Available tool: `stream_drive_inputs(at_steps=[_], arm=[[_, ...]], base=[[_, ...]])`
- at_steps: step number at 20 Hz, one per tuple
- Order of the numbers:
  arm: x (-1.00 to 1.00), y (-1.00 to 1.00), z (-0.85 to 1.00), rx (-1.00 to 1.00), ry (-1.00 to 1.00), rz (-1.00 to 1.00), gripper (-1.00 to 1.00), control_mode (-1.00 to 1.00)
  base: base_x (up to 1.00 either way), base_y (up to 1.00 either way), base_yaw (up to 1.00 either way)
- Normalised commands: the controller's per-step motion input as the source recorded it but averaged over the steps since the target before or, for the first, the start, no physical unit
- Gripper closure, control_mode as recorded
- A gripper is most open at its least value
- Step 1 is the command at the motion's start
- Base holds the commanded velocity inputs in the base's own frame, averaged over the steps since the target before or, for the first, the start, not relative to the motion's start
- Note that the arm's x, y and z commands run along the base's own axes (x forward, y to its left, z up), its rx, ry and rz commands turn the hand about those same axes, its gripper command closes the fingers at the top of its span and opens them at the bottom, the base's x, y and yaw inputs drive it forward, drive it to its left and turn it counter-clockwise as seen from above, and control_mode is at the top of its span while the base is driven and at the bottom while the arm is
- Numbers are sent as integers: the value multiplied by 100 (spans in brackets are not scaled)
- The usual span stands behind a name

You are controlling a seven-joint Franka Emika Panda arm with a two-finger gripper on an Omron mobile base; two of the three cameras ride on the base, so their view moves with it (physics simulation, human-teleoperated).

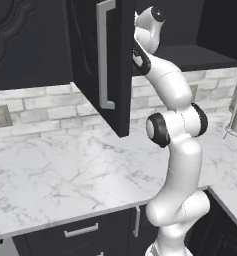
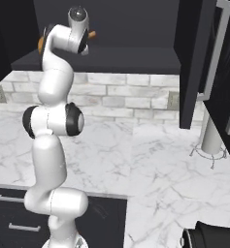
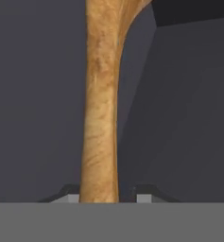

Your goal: Organize the utensils by type. Pick up the wooden spoons from the counter and place them in the open cabinet. Then pick up the metallic utensils from the counter and place them in the open drawer.

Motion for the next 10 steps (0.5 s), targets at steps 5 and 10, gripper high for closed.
stream_drive_inputs(at_steps=[5, 10], arm=[[15, 4, -59, 2, 2, 0, -100, -100], [0, -3, -45, 4, 18, 3, -100, -100]], base=[[0, 0, 0], [0, 0, 0]])
